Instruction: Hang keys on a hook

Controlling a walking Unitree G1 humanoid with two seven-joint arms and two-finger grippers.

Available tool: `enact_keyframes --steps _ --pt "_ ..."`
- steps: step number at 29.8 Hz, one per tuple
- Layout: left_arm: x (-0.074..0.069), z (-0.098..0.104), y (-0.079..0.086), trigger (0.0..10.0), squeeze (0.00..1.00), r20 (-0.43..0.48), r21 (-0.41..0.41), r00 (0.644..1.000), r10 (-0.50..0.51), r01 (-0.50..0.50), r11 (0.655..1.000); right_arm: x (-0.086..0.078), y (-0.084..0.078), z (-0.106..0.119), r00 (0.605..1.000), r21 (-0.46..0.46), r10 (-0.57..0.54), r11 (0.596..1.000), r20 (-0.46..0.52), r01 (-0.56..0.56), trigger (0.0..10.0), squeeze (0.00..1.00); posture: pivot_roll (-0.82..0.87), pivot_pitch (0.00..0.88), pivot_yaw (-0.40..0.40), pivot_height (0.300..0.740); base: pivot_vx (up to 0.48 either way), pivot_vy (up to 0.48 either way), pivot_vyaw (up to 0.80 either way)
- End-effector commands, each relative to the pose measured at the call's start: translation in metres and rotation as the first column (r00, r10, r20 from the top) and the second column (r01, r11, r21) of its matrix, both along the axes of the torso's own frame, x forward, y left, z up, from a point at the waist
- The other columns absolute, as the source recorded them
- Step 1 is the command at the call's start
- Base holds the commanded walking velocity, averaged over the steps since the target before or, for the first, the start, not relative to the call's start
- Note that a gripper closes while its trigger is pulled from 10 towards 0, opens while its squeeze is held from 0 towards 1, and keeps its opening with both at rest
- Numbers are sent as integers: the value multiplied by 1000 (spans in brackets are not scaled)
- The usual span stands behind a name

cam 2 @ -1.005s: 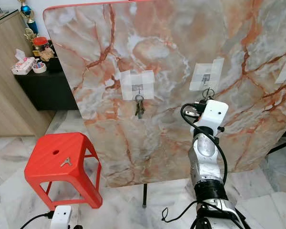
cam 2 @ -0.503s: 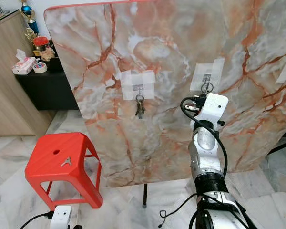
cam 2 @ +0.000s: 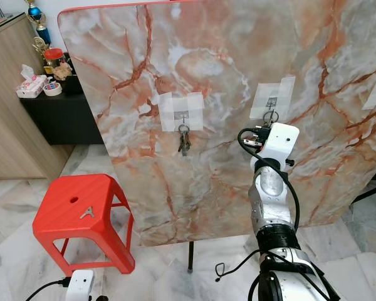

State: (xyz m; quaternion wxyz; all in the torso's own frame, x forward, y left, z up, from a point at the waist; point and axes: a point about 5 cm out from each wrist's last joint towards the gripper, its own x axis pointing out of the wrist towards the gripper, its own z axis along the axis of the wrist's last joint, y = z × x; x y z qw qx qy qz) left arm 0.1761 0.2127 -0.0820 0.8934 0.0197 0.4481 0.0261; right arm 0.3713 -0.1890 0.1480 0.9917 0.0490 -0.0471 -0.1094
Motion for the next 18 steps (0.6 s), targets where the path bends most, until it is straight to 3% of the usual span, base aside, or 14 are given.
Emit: enact_keyframes --steps 1,10,18 --pt "-4 -1 4 10000 0 -29 13 1000 -9 10 1000 5 -2 10 1000 6 0 1000 18 0 10000 0 -9 0 28 740 0 0 0" --pt "-4 -2 4 10000 0 -31 13 999 -10 10 1000 9 -5 15 1000 7 -3 1000 29 3 10000 0 -6 0 28 740 0 0 0" --pt "-4 -2 4 10000 0 -32 13 999 -12 12 1000 12 2 9 998 4 48 999 -29 -48 10000 0 -6 0 28 740 0 0 0"
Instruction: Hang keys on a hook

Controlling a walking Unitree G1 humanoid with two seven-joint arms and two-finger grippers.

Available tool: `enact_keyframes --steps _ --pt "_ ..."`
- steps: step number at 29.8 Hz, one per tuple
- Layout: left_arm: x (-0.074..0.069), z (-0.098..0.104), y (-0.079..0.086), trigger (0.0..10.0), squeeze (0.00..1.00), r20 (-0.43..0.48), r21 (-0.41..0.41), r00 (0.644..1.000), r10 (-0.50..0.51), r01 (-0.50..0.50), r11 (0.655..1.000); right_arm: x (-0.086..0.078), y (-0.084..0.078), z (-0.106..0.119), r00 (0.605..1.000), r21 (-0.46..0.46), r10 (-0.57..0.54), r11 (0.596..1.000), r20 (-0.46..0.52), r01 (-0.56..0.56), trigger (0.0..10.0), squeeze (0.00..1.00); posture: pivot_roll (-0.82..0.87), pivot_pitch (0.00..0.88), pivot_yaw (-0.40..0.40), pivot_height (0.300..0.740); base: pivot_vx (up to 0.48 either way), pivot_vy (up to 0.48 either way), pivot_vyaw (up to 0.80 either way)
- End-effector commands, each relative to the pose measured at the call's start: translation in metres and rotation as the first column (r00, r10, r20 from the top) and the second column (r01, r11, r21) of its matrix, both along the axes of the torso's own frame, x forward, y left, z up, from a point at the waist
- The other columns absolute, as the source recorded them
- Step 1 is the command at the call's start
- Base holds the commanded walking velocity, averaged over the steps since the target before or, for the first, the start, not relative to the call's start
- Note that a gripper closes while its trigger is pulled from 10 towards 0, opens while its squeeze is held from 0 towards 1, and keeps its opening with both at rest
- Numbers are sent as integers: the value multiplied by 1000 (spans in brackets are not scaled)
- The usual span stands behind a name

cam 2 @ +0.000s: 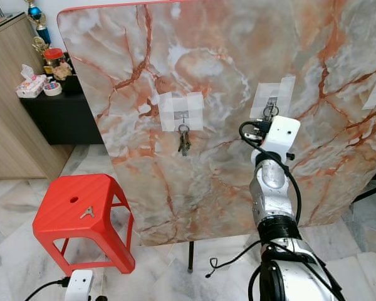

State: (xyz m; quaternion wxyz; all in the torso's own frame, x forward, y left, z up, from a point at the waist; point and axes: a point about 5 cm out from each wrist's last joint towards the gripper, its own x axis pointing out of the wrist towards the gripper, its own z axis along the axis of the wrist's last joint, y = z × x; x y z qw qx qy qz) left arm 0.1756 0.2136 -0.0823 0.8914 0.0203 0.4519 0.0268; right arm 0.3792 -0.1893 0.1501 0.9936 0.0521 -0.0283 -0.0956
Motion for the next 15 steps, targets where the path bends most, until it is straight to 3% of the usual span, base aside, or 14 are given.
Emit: enact_keyframes --steps 1,15 --pt "-3 -1 3 10000 0 -24 11 1000 -13 13 1000 4 3 7 1000 -6 25 1000 1 -25 10000 0 -6 0 28 740 0 0 0" --pt "-4 -1 3 10000 0 -26 11 1000 -13 14 1000 6 4 5 999 -6 44 999 -18 -44 10000 0 -2 0 28 740 0 0 0"
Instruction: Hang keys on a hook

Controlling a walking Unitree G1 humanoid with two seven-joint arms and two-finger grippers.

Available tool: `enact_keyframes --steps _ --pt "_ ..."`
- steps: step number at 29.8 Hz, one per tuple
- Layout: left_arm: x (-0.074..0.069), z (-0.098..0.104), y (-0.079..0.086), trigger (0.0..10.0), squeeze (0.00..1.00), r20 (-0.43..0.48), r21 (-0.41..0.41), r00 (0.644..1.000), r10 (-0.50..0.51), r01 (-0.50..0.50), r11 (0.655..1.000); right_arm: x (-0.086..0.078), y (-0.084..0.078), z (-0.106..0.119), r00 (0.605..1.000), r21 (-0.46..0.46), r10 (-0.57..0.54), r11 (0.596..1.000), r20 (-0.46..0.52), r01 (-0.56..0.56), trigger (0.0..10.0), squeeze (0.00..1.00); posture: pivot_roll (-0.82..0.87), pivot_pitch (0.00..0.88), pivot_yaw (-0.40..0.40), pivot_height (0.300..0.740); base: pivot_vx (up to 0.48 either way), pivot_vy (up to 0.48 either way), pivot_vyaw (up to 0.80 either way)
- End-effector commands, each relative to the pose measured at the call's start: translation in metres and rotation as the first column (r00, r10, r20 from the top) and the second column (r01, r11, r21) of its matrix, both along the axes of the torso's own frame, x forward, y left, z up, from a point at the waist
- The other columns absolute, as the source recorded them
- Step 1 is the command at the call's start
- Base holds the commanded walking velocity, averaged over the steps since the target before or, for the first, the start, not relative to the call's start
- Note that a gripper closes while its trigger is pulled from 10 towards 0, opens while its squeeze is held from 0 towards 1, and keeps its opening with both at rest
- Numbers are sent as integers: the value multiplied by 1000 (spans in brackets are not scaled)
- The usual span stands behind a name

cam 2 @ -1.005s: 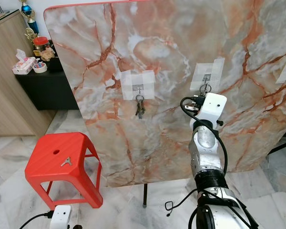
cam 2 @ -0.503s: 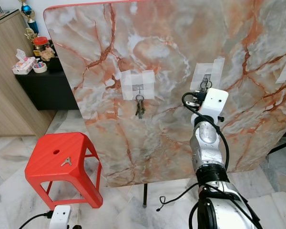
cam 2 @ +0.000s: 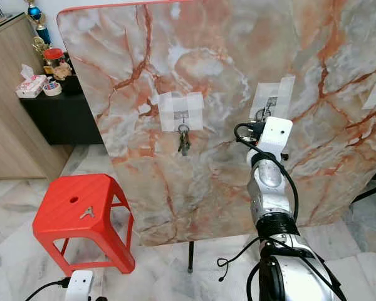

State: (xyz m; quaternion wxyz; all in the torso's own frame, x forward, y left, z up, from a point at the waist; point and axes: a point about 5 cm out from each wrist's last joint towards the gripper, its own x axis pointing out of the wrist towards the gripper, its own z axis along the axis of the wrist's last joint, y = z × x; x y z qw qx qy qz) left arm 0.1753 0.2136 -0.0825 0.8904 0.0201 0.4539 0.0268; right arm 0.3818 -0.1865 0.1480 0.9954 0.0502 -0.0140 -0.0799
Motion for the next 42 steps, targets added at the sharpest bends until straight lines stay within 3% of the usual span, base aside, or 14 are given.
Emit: enact_keyframes --steps 1,2,3,4,22,23,24,25,26,30,35,36,38,42 --pt "-4 -1 3 10000 0 -21 12 1000 -14 14 1000 4 2 7 1000 -3 13 1000 10 -13 10000 0 -3 0 29 740 0 0 0" --pt "-4 -1 4 10000 0 -22 12 1000 -14 15 1000 3 2 7 1000 2 15 1000 13 -15 10000 0 -3 0 29 740 0 0 0" --pt "-4 -1 4 10000 0 -22 12 1000 -15 15 1000 3 2 7 1000 6 16 1000 15 -16 10000 976 -3 0 29 740 0 0 0" --pt "-4 -1 4 10000 0 -22 13 1000 -15 15 1000 3 2 7 1000 8 17 1000 16 -17 10000 1000 -4 0 30 740 0 0 0" --pt "-4 -1 4 10000 0 -23 11 1000 -19 19 1000 -20 10 -8 992 -26 86 996 89 -84 10000 1000 -8 0 29 740 0 0 0" --pt "-4 -1 4 10000 0 -23 12 1000 -20 20 1000 -24 12 -13 992 -36 103 994 76 -100 10000 906 -13 0 29 740 0 0 0" --pt "-4 -1 3 10000 0 -24 14 999 -23 23 1000 -31 12 -24 991 -55 124 991 41 -122 10000 137 -14 0 28 740 0 0 0" --pt "-4 -1 3 10000 0 -24 14 999 -23 23 1000 -31 12 -24 991 -55 124 991 41 -122 10000 137 -14 0 28 740 0 0 0" --pt "-4 -2 3 10000 0 -24 15 999 -21 22 1000 -39 11 -43 989 -53 144 988 -33 -146 10000 0 -18 0 27 740 0 0 0" --pt "-5 -2 3 10000 0 -25 17 1000 -18 19 1000 -55 6 -84 969 -23 129 990 -209 -137 10000 0 -25 0 26 740 0 0 0" --pt "-7 -3 3 10000 0 -26 18 1000 0 1 1000 -114 -2 -171 811 102 83 994 -579 -30 10000 0 -21 0 23 740 0 0 0" --pt "-7 -3 3 10000 0 -26 18 1000 0 1 1000 -114 -2 -171 811 102 83 994 -579 -30 10000 0 -21 0 23 740 0 0 0" --pt "-7 -3 3 10000 0 -25 18 1000 9 -8 1000 -140 -2 -196 727 136 84 991 -682 14 10000 0 -20 0 24 740 0 0 0" --pt "-8 -3 3 10000 0 -23 13 999 30 -30 999 -174 0 -219 624 131 103 991 -775 -1 10000 0 -18 0 23 740 0 0 0"
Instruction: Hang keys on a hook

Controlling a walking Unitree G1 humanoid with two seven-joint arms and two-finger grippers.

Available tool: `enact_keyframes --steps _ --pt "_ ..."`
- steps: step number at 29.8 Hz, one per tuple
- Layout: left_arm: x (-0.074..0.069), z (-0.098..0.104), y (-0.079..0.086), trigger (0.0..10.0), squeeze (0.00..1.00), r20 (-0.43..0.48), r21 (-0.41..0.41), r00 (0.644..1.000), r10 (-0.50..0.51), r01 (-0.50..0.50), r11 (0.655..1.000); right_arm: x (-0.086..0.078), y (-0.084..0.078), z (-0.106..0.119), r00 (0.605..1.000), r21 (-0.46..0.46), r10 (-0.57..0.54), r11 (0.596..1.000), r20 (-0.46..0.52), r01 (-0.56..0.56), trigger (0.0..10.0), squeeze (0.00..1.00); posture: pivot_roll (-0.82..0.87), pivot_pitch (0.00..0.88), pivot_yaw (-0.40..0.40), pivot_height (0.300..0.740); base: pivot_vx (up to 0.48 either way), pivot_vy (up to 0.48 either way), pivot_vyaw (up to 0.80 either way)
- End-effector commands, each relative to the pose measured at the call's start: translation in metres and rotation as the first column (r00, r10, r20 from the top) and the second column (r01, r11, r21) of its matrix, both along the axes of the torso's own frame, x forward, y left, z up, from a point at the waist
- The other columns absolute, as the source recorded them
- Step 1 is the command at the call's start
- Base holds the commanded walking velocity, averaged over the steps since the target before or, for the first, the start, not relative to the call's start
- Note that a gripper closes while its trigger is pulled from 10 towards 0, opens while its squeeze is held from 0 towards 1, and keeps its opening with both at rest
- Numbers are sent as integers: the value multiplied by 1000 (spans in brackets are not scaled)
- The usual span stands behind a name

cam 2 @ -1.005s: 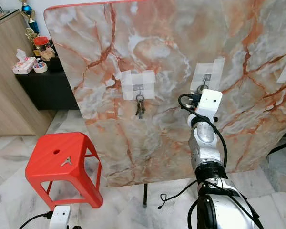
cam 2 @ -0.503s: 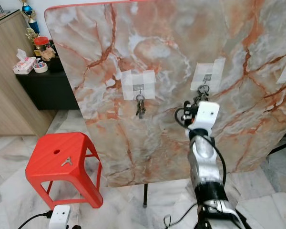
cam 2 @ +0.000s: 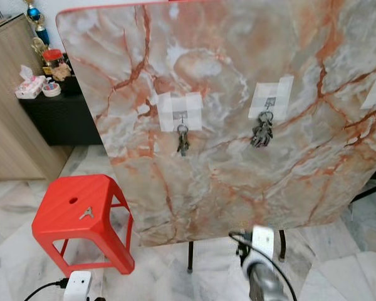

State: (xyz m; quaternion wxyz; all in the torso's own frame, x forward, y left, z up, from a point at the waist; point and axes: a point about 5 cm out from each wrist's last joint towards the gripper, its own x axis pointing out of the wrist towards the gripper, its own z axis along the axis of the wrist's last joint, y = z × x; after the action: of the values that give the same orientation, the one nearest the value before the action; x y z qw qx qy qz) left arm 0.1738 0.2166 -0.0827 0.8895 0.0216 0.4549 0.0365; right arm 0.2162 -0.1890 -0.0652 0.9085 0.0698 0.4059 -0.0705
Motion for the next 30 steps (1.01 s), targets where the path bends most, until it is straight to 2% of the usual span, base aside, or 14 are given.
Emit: enact_keyframes --steps 1,5,8,16,30 --pt "-7 -3 0 10000 0 -20 0 1000 17 -17 1000 -13 2 -8 999 11 3 1000 -53 -3 10000 0 -18 0 23 740 0 0 0" --pt "-8 -4 1 10000 0 -20 4 999 32 -32 999 -41 -2 -23 986 5 -25 1000 -162 26 10000 0 -12 0 18 740 0 0 0" --pt "-8 -4 1 10000 0 -22 10 999 23 -23 1000 -50 -5 -26 982 23 -81 996 -171 86 10000 0 -10 0 20 740 0 0 0" --pt "-6 -3 2 10000 0 -24 20 1000 10 -10 1000 -50 -3 -26 982 33 -86 995 -167 92 10000 0 -21 0 24 740 0 0 0" --pt "-5 -2 3 10000 0 -34 23 999 -3 4 1000 -38 3 -22 990 7 0 1000 -138 1 10000 0 -19 0 30 740 0 0 0"
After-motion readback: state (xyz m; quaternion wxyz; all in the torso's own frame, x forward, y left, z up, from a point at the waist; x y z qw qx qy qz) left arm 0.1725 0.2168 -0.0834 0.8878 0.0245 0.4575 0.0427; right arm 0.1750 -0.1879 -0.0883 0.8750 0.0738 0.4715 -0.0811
